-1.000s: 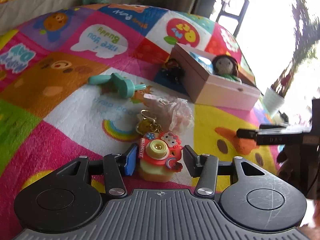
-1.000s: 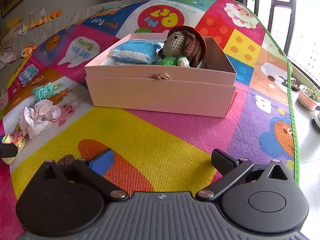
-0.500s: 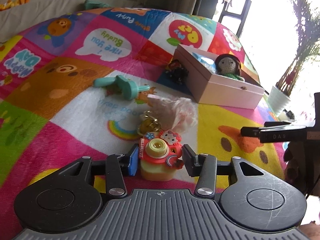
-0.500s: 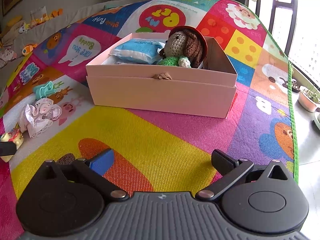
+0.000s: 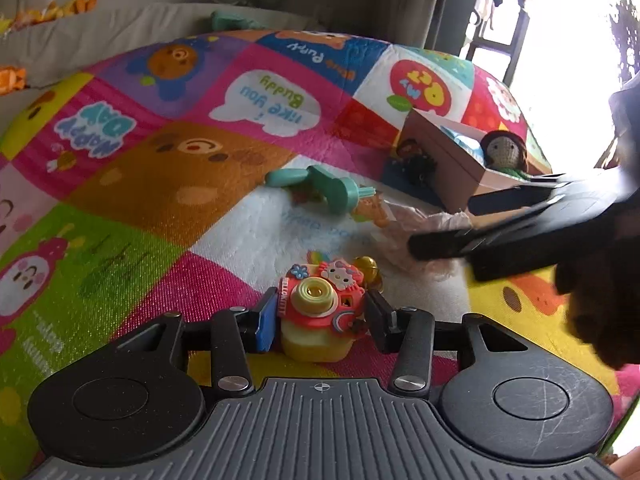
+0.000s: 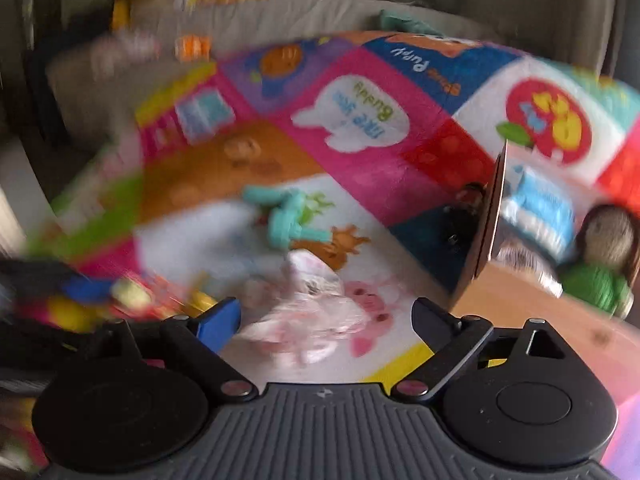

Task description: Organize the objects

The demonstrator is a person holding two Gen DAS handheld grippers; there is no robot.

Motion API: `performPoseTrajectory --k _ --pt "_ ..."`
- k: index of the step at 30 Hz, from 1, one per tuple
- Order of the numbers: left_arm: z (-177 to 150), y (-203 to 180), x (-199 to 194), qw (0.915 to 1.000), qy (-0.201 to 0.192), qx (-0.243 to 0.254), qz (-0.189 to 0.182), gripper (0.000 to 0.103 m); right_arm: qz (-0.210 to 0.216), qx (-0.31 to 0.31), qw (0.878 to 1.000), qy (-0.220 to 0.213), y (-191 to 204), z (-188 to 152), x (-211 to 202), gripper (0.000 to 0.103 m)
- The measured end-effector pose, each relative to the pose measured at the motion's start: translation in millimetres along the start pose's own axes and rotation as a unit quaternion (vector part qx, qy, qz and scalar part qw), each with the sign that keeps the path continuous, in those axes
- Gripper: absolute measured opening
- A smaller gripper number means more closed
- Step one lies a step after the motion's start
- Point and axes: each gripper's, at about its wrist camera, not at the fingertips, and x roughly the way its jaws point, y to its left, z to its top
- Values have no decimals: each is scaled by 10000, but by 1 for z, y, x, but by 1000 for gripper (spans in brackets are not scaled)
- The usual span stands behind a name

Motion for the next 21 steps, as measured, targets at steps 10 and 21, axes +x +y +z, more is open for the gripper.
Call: performPoseTrajectory --k 10,21 --pt "-1 5 0 9998 -68 -152 -141 51 -62 -66 9991 -420 -4 45 -9 82" --pt "-2 9 0 9993 -93 -269 -235 51 564 538 9961 425 17 71 76 26"
